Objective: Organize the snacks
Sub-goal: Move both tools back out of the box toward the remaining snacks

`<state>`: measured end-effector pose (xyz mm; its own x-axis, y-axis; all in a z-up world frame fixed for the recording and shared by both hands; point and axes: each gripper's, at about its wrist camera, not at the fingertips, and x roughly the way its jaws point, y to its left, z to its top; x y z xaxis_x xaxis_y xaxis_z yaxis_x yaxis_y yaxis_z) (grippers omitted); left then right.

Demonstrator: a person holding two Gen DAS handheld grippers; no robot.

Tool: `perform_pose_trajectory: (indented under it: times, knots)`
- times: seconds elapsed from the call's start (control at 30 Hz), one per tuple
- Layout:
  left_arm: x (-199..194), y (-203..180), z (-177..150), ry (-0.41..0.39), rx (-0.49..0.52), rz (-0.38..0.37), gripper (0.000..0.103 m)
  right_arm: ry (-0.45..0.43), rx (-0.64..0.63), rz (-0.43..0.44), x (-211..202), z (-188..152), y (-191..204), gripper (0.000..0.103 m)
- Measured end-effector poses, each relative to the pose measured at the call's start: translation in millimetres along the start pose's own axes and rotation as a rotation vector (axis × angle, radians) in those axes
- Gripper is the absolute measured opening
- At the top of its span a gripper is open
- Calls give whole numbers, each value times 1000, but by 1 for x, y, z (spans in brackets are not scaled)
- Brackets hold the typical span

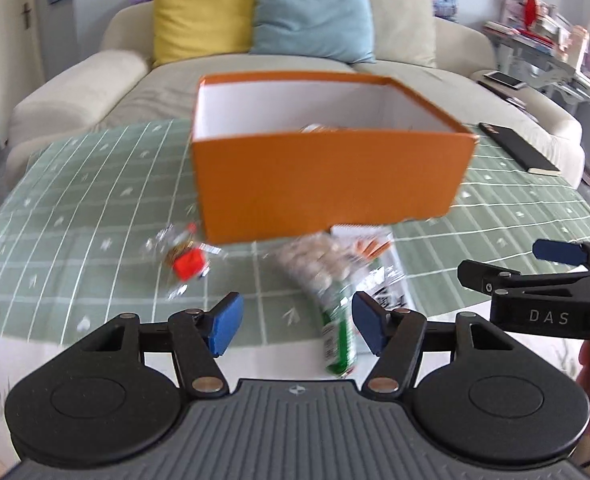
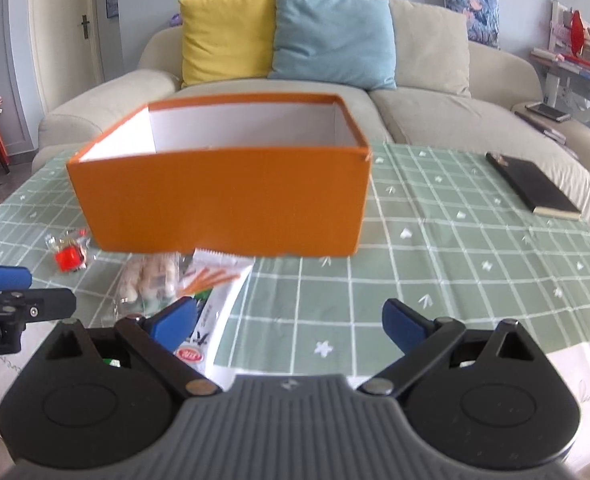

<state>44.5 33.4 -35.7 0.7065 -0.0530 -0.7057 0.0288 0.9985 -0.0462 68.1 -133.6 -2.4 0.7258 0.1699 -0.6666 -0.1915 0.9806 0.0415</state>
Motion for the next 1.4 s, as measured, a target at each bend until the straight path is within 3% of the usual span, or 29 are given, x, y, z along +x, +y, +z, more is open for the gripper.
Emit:
perform_pose_trajectory:
  times: [0.27,0.63,0.73,1.03,1.17,1.3,1.4]
  knots:
    - [13,19,-19,8,-32,-36,74,53,-45,97,20,-20,24,96]
    - [23,42,-16,8,-85,-4,74,75,-62,116,34,-21,37,95]
    - [22,48,-13,9,-146,-47,74,88,-74,104,39,-22,39,88]
    - [34,31,12,9,-260,-209,77,75,-54,88,50,-13,37,87]
    - [53,24,20,59,-298,-217,79,65,-93,72,53,-9,39,77]
    - [66,24,21,105,-341,-193,79,74,-124,51,61,-9,40,58]
    - [69,28,20,121,-357,-197,70,74,-115,63,64,-7,39,56]
